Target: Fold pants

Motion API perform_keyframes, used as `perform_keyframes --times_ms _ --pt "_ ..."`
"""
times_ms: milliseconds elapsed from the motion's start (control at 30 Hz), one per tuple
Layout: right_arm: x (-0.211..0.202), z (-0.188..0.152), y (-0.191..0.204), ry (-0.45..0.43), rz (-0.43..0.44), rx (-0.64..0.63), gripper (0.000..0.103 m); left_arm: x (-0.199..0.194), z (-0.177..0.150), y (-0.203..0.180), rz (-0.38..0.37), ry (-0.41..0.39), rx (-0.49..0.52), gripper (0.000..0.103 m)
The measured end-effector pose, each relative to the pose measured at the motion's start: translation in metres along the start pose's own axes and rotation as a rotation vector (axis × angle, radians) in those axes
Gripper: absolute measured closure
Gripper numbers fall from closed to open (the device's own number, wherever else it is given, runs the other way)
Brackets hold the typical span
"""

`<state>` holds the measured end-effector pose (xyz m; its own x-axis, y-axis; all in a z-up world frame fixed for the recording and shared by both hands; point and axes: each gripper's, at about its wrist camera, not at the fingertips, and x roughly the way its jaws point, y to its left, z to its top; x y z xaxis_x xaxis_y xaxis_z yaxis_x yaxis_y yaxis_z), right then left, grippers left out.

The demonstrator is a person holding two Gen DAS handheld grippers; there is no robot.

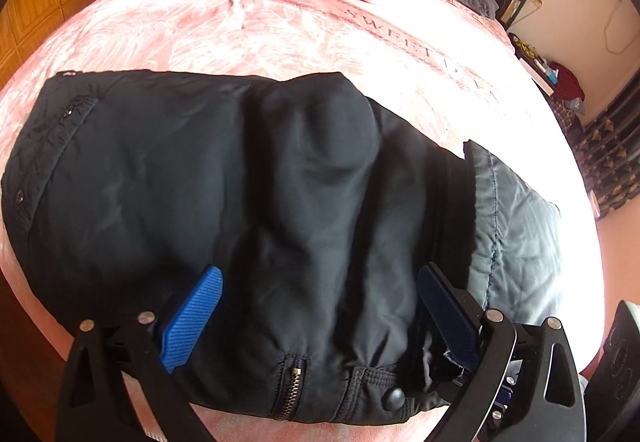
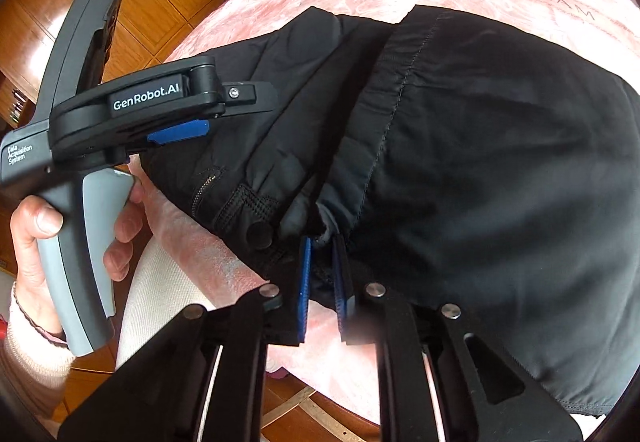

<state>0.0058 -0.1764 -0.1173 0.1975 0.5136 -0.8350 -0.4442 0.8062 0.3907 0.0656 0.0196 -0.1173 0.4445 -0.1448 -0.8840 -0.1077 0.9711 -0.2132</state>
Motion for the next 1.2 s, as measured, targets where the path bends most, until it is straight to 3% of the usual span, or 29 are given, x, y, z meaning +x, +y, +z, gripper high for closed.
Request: perform_keyframes --times_ms 100,300,433,500,700,933,1200 --pt "-0.005 -0.002 0.000 -0.006 0.033 -0.012 0.076 0.006 -0.001 -0.015 0.029 0.010 0.068 0.004" --pt "-0.060 0.003 -0.004 -0.124 0.006 -0.019 0.073 0.002 -0.003 -0.003 0.041 0.008 0.044 0.004" --pt "-0.089 0.018 -0.034 -0.188 -0.173 0.036 0.073 -0.001 -0.006 0.009 0.066 0.006 0.027 0.004" --pt "-0.087 0.022 -0.049 -0.179 -0.247 0.053 0.074 0.001 -0.006 0.011 0.074 0.014 0.020 0.004" --pt "-0.060 0.021 -0.073 -0.111 -0.244 0.073 0.074 0.001 -0.009 0.012 0.067 0.023 0.019 0.004" --pt "-0.032 0.017 -0.073 -0.067 -0.315 0.107 0.073 0.007 -0.006 0.002 0.086 0.031 0.080 0.004" --pt "-0.041 0.014 -0.073 -0.104 -0.280 0.133 0.072 0.008 -0.007 0.001 0.090 0.040 0.095 0.004"
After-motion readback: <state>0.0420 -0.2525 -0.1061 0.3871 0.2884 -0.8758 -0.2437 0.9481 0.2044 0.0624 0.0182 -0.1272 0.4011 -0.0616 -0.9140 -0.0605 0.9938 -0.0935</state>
